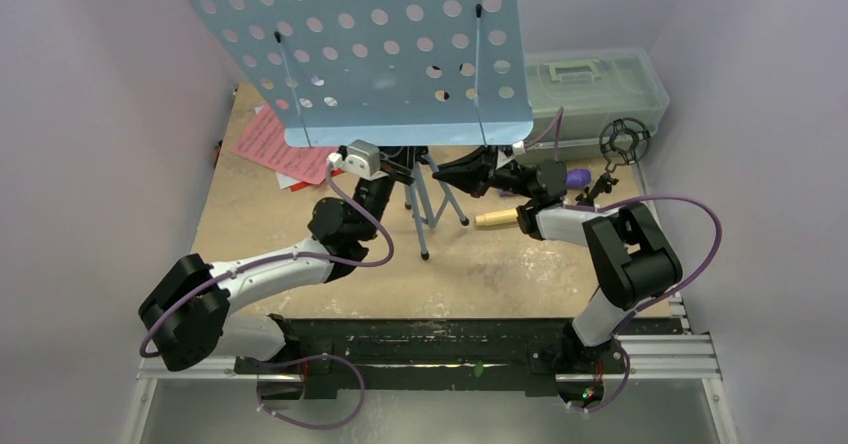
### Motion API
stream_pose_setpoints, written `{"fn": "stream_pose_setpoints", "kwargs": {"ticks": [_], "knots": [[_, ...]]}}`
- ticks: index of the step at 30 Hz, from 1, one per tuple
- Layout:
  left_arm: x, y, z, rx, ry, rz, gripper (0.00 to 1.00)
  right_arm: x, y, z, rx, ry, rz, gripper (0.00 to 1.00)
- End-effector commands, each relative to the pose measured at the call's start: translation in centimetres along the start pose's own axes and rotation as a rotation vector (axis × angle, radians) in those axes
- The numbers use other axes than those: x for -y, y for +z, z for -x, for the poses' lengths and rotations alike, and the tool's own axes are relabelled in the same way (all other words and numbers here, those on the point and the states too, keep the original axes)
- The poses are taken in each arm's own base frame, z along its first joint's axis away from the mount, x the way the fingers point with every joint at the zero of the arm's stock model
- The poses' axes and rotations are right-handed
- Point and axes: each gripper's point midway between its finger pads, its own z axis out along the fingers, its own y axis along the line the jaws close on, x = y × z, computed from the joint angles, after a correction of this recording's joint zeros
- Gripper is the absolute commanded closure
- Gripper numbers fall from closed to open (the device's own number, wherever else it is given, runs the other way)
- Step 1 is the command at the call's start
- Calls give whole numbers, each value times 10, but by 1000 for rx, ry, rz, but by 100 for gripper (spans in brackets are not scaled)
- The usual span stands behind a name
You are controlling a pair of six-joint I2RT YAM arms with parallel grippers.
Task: Pack up the instrument practice props
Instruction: Close the music stand at the center of the board, then place the music stand at the center of the board.
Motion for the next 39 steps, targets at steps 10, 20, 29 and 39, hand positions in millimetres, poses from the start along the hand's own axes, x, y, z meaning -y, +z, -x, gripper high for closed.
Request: {"fn": "stream_pose_setpoints", "kwargs": {"ticks": [10,20,29,39], "knots": [[-15,32,55,-14,-156,143,100,-51,5,85,81,-126,157,33],[-46,48,77,-30,-286,224,100,-50,-19,89,-50,-200,97,23],[-67,62,89,-75,-368,328,100,-35,-60,81,-80,-220,-41,20],[-123,61,37,-175,-510,438,100,-23,-92,82,-84,-232,-151,20]]}}
